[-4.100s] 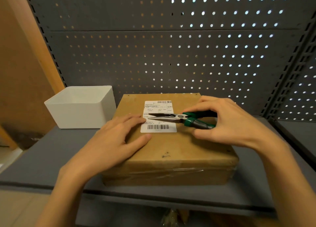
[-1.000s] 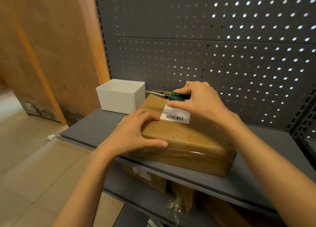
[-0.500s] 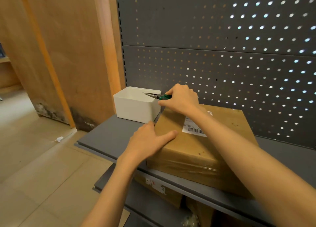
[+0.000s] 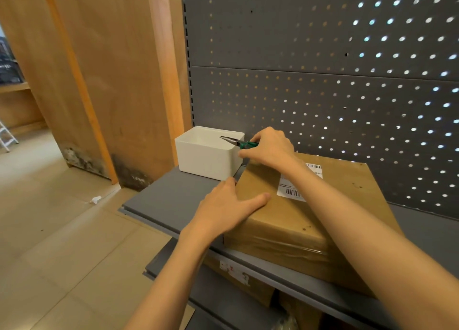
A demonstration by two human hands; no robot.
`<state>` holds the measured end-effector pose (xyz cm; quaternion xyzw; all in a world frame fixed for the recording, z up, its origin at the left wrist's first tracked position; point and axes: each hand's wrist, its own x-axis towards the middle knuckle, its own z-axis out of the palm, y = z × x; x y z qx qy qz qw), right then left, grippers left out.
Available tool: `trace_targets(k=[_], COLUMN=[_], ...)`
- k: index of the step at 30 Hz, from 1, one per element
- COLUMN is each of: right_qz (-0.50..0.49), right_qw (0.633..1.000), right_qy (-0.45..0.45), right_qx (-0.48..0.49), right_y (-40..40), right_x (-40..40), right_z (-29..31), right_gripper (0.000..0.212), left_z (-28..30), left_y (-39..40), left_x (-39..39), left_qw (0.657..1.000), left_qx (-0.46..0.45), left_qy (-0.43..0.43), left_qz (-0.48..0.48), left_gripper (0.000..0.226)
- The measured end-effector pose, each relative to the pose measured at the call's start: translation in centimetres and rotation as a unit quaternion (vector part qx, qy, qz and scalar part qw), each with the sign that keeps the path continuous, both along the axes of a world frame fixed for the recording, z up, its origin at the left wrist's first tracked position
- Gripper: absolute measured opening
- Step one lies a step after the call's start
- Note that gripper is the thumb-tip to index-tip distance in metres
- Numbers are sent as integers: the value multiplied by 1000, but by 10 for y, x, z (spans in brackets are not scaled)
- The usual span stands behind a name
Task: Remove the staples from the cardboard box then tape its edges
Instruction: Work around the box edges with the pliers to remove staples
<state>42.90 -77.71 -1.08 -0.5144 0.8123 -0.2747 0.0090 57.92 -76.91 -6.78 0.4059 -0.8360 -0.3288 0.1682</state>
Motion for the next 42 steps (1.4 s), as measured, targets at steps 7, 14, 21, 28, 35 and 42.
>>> trace_targets(k=[7, 14, 21, 28, 35, 42], right_qz=[40, 25, -97, -182, -182, -161], right_qw=[984, 994, 994, 981, 967, 971], right_qy=[-170, -107, 8, 70, 181, 176], right_qx=[16, -12, -47, -22, 7, 5], right_y=[41, 108, 181, 241, 262, 261], right_x=[-14, -46, -83, -94, -99, -97], right_z=[16, 27, 13, 2, -8, -14], right_gripper=[40, 21, 32, 23, 46, 48], left_z=[9, 36, 38, 31, 19, 16], left_y=[-1, 13, 50, 73, 74, 74], left_x=[3, -23, -74, -110, -117, -117], left_qw=[994, 970, 960, 953, 953, 955], left_qx=[-70, -232, -259, -261, -261, -259], left_qy=[-83, -75, -47, -62, -64, -64], left_qz=[0, -10, -96, -138, -138, -131], left_gripper=[71, 64, 57, 65, 65, 64])
